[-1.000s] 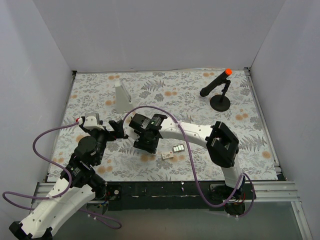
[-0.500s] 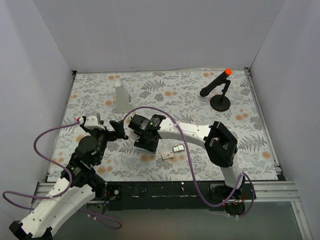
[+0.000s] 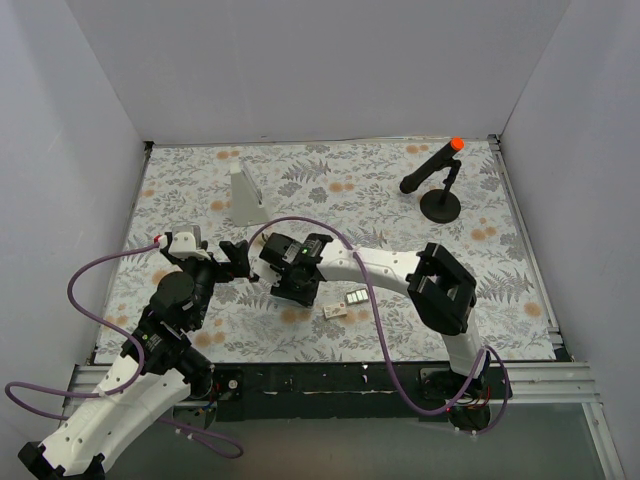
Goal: Load the staples into the stapler
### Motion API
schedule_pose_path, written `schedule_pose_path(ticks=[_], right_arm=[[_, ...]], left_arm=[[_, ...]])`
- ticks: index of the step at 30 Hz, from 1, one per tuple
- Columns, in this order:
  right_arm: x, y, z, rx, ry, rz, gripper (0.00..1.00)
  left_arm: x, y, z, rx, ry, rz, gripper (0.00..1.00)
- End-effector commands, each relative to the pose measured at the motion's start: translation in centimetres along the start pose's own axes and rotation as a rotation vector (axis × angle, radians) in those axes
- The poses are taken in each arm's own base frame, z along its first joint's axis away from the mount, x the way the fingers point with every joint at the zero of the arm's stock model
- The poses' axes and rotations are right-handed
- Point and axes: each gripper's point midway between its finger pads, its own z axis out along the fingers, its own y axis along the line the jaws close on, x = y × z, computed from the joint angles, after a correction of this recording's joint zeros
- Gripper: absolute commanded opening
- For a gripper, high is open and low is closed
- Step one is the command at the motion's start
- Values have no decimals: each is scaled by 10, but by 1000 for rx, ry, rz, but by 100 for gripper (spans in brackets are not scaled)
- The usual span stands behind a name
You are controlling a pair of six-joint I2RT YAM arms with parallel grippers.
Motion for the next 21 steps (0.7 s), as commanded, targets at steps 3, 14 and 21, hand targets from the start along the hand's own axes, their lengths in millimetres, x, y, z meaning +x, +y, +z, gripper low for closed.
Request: schedule_pose_path(ticks=[3, 14, 21], right_arm=[[18, 12, 19, -30, 21, 15, 24], [-20, 4, -17, 0, -88, 19, 40], [-36, 5, -21, -21, -129, 16, 59]], left_arm=[[4, 3, 0, -6, 6, 11, 98], [1, 4, -2, -10, -5, 1, 98], [-3, 5, -4, -11, -23, -10, 98]])
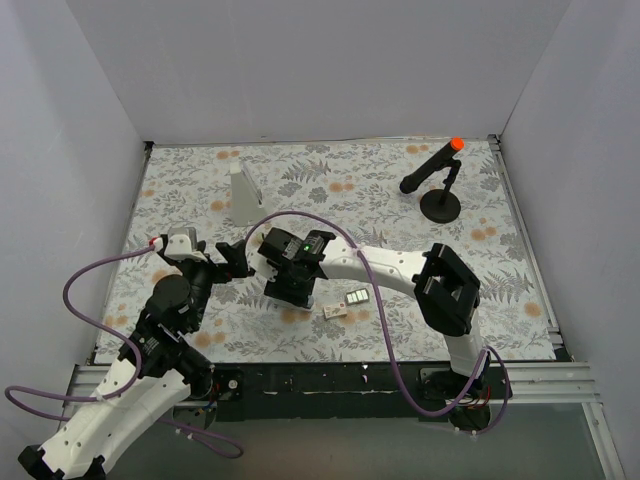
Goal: Load the staples into the stapler
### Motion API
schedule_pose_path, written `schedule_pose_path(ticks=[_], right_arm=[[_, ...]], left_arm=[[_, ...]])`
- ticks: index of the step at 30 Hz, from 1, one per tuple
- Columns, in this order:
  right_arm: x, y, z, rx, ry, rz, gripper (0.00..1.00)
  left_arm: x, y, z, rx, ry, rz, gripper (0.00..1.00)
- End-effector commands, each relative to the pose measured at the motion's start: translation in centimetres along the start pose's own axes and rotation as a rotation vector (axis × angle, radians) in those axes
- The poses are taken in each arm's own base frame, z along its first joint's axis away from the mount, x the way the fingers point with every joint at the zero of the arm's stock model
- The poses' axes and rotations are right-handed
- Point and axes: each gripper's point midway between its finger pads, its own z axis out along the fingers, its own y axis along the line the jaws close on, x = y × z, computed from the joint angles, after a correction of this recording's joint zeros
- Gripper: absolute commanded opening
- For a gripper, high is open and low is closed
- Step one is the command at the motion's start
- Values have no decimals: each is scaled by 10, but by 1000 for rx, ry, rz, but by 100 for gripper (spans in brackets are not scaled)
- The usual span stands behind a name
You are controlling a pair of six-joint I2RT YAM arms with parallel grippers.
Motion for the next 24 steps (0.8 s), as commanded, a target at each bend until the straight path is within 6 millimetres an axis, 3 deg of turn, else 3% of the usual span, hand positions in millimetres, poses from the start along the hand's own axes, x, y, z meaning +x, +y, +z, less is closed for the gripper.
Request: schedule_pose_path(ticks=[1, 12, 16, 24], right_arm=[[-21, 5, -6, -29, -56, -5, 60], [-19, 6, 17, -42, -27, -5, 58], [-18, 2, 21, -21, -18, 6, 49], [-10, -33, 14, 68, -23, 118, 27]], left_arm=[[1, 5, -1, -15, -6, 1, 98], [0, 6, -2, -18, -14, -3, 98], [0, 5, -2, -16, -14, -3, 98], [2, 6, -1, -18, -8, 2, 98]])
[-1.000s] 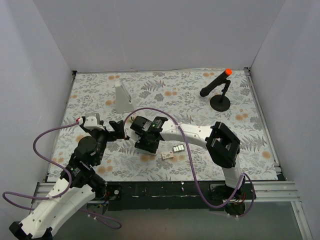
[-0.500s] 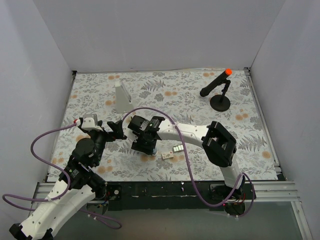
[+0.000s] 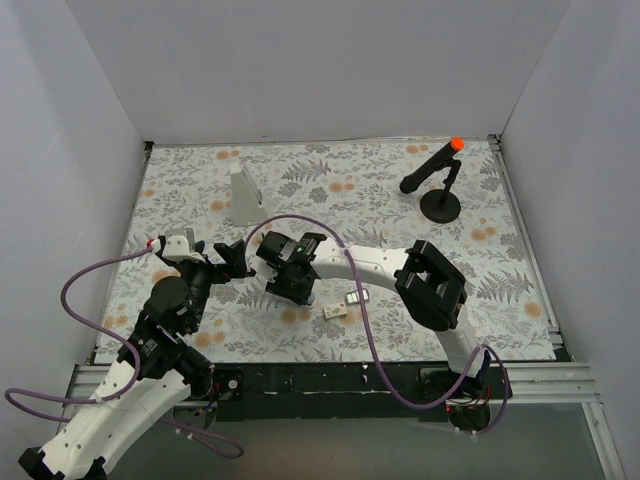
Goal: Load the staples into the stapler
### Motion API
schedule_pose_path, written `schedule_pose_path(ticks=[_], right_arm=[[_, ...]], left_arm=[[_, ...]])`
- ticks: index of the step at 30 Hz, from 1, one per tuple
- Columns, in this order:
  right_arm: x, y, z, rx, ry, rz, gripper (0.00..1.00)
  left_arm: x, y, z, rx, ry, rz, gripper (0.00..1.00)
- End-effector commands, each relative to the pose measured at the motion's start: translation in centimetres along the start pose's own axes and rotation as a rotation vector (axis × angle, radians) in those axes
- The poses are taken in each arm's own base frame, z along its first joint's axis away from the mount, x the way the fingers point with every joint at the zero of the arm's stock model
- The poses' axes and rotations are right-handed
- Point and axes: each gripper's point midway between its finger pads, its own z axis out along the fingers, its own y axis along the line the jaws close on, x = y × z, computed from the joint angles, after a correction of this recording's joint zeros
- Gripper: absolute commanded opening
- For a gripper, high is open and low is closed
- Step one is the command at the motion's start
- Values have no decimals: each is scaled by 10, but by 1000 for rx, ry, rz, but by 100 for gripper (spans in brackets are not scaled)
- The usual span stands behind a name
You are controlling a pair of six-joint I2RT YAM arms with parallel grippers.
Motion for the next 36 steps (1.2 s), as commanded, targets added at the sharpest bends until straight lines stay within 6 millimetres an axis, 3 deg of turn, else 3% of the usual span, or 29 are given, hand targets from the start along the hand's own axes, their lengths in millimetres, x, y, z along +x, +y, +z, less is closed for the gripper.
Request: schedule_pose_path(ticks=[1, 3, 9, 10, 12, 13, 19, 24, 31, 36], right_arm=[[-13, -35, -19, 81, -74, 105, 26], [-11, -45, -23, 98, -87, 142, 23], [32, -101, -32, 174, -78, 320, 21], [45, -120, -35, 201, -73, 373, 21], [64, -135, -38, 224, -59, 428, 21], [77, -153, -42, 250, -59, 481, 21], [147, -196, -52, 336, -9, 666, 21], [193, -203, -57, 360, 4, 793, 22], [264, -221, -78, 467, 44, 992, 24], [288, -230, -90, 518, 48, 1067, 31]], left_arm=[[6, 4, 1, -16, 8, 13, 98], [6, 4, 1, -17, 8, 13, 98], [7, 4, 2, -17, 12, 15, 98], [6, 4, 2, -17, 12, 16, 98], [6, 4, 2, -17, 12, 15, 98], [7, 4, 2, -16, 15, 16, 98], [10, 4, 3, -17, 23, 21, 98], [15, 1, 6, -11, 46, 29, 98], [26, -2, 10, -7, 91, 41, 98], [32, -5, 14, -7, 119, 36, 98]])
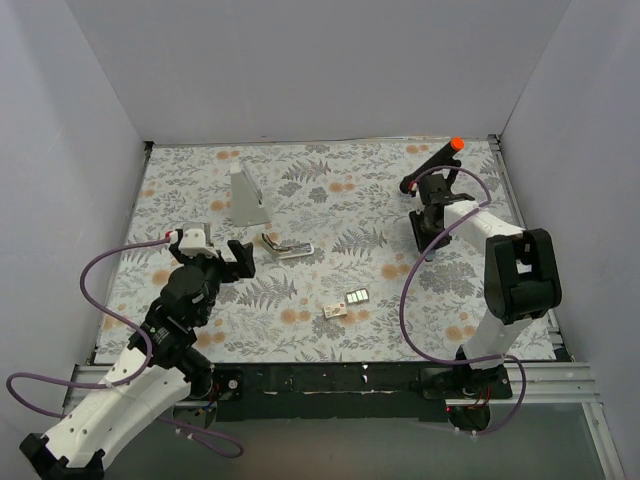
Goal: Load the staples into the stapler
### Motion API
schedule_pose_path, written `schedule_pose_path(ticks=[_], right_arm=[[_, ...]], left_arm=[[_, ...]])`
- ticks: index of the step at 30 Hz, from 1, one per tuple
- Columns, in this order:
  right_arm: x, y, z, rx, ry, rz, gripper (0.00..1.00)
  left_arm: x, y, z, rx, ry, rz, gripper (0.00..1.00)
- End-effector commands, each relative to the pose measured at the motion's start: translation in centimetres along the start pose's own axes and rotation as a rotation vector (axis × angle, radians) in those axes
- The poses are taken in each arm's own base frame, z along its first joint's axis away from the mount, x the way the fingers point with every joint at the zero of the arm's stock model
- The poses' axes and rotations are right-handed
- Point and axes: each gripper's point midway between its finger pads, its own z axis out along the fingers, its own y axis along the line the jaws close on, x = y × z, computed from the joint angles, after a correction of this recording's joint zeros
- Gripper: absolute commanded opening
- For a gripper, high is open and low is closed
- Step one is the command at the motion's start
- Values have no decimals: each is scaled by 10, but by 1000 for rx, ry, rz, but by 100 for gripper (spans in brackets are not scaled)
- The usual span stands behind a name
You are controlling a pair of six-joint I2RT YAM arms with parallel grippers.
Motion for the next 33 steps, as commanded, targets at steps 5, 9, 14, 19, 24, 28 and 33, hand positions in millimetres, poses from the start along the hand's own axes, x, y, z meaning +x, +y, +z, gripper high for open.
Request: schedule_pose_path(ticks=[5, 9, 14, 19, 24, 28, 33], right_arm=[[-7, -23, -9, 56, -44, 64, 52], [-21, -21, -30, 39, -128, 109, 62], [-44, -5, -72, -42, -296, 113, 65], [-68, 21, -129, -167, -589, 50, 66], [-62, 64, -161, -359, -805, -144, 65], [-57, 124, -177, -569, -938, -447, 64], [-61, 181, -163, -752, -916, -752, 64]], left_arm=[[12, -3, 8, -7, 56, 8, 98], [19, -1, 14, -42, 85, -6, 98], [30, -3, 29, -97, 153, -41, 98], [46, -22, 54, -83, 239, -54, 98], [38, -37, 74, -34, 260, 72, 98], [24, -39, 87, -50, 253, 122, 98], [9, -33, 82, -46, 187, 116, 98]])
